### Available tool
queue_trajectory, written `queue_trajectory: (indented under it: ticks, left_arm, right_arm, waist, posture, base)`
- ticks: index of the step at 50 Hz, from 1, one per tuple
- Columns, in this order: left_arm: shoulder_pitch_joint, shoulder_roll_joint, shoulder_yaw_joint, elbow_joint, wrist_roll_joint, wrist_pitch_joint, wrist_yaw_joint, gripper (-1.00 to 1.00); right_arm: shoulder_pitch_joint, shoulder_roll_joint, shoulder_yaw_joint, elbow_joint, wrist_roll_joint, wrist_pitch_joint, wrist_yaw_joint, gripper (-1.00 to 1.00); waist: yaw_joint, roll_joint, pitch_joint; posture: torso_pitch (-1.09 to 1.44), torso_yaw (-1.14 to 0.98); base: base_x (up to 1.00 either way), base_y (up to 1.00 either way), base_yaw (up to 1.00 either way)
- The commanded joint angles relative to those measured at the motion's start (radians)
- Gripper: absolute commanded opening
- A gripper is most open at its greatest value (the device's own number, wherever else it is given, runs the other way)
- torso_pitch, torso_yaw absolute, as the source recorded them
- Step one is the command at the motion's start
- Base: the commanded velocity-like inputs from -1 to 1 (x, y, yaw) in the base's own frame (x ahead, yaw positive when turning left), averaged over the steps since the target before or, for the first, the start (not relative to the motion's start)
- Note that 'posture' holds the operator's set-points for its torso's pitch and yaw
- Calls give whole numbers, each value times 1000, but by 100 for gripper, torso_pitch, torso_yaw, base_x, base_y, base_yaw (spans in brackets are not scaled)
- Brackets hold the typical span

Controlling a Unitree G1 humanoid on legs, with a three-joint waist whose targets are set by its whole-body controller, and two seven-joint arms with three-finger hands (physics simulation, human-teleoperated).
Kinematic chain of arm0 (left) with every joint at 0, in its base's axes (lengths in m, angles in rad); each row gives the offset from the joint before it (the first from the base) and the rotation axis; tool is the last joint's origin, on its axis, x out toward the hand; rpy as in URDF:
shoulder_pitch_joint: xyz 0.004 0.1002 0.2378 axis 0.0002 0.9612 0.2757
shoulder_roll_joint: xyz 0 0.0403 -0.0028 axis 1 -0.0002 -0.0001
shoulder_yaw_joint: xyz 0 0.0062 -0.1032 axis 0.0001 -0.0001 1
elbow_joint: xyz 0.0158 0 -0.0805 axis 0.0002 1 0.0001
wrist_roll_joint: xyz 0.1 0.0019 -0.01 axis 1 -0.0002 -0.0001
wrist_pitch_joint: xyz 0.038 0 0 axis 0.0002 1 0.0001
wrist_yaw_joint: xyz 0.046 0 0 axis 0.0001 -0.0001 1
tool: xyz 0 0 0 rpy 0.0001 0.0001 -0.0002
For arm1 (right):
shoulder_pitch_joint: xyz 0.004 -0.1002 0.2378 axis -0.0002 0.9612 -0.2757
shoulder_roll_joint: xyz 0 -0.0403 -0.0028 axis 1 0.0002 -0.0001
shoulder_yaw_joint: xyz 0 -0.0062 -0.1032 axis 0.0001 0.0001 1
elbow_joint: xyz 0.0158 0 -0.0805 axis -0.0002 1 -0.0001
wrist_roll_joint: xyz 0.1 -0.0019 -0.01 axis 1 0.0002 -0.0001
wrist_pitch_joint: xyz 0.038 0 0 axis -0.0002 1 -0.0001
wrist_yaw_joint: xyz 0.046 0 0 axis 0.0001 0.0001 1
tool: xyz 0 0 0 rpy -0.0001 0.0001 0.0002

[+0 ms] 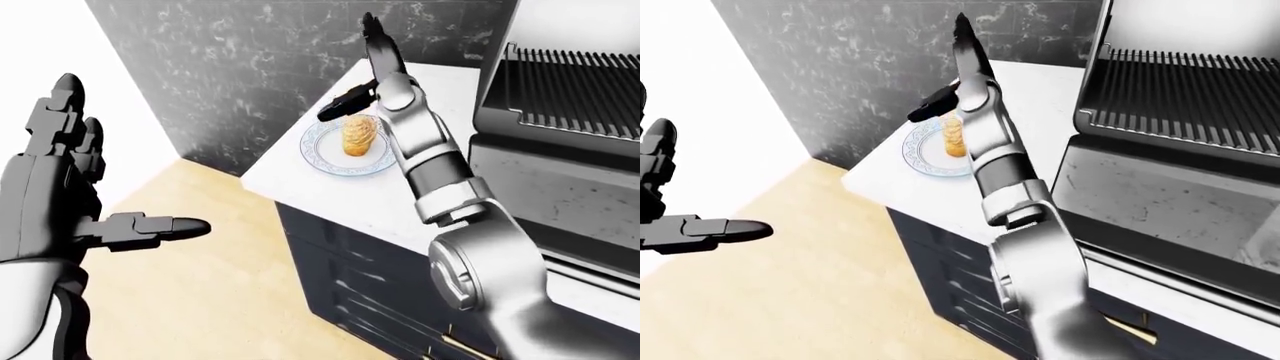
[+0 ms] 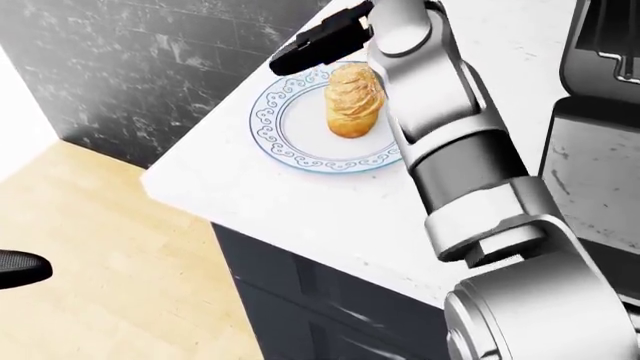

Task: Pick the scone from the rack and place it on the plate on the counter.

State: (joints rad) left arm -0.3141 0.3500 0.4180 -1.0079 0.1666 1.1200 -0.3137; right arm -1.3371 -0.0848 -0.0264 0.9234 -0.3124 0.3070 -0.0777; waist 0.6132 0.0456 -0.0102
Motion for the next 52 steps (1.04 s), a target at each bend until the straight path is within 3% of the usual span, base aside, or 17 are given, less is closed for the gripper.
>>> queue_trajectory:
  ticks: [1,16,24,30,31,34,52]
  left_arm:
    - [-16,13,11,-22,7,-22,5,100]
    - [-28,26,26,-39,7,8,-12,100]
    - [-44,33,12,-26,10,11,-6,100]
    - [-44,33,11,-26,11,11,-6,100]
    - [-54,38,10,-21,11,13,-5,100]
    - [-49,39,16,-26,10,14,-8,100]
    - [-30,37,57,-39,13,8,-29,100]
  right_arm:
    - [-49,-12,0,-115,2,24,10,100]
    - [-11,-20,5,-466,0,240,86,100]
    - [0,-32,2,-779,5,475,145,100]
    - [2,-34,4,-788,8,481,145,100]
    - [4,-57,6,-946,-4,595,191,100]
    - [16,-68,8,-1013,-14,639,211,100]
    - [-3,-175,-26,-1223,-42,818,319,100]
  waist:
    - [1,0,-27]
    - [2,-3,-20]
    - [6,-8,-11]
    - [3,-6,-11]
    - [2,-6,-12]
    - [7,-13,-8]
    - [8,-15,2]
  posture:
    - [0,52]
    - [0,52]
    - [0,52]
    - [0,52]
    - [0,52]
    - [0,52]
    - [0,52]
  base:
    - [0,0,0]
    - [0,0,0]
    - [0,0,0]
    - [0,0,0]
    - [0,0,0]
    - [0,0,0]
    - [0,0,0]
